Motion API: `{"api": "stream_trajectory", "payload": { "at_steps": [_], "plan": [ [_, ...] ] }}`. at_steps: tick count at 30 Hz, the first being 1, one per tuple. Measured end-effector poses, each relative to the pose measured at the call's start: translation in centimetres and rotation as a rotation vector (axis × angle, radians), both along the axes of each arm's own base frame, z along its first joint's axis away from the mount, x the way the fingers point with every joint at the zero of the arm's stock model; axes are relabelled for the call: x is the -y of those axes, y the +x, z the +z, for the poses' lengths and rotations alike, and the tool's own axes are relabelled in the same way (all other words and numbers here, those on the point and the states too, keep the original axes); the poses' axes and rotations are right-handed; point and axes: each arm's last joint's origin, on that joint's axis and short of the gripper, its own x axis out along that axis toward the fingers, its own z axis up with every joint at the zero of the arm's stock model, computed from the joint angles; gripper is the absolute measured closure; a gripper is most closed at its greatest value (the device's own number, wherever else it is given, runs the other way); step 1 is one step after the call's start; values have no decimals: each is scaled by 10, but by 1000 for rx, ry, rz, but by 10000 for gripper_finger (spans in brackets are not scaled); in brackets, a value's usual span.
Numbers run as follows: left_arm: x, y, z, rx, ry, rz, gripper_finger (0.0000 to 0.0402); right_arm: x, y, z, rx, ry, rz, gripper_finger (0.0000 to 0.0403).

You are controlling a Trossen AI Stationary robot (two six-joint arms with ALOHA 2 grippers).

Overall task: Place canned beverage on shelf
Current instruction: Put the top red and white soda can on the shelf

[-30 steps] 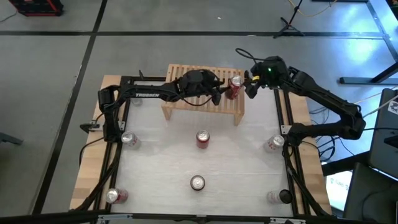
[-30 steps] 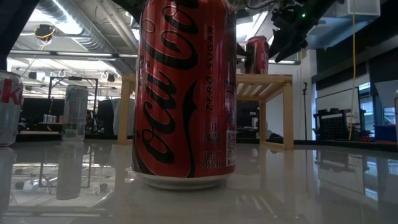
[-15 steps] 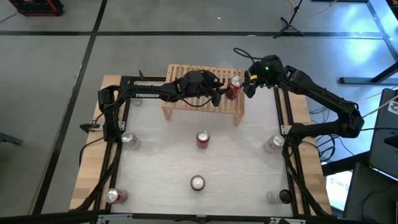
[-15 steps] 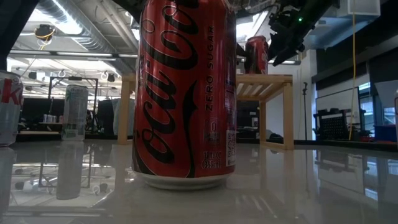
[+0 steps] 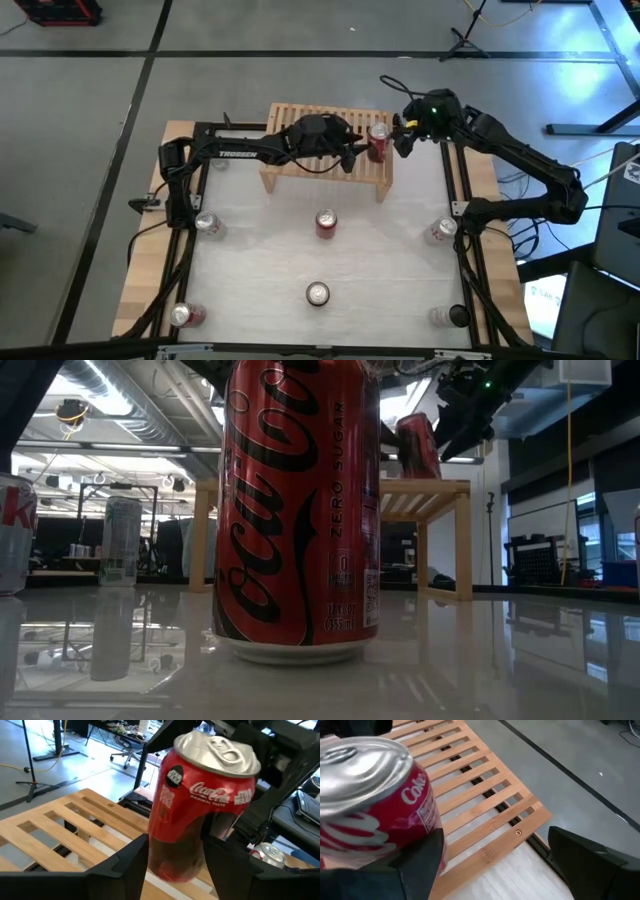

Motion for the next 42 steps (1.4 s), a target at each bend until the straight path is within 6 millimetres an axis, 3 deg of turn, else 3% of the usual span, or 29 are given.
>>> {"api": "stream_trajectory", "payload": {
  "at_steps": [42],
  "plan": [
    [-4, 3, -4, 9, 25, -25, 212, -3, -7, 3, -27, -24, -42, 49]
  ]
}}
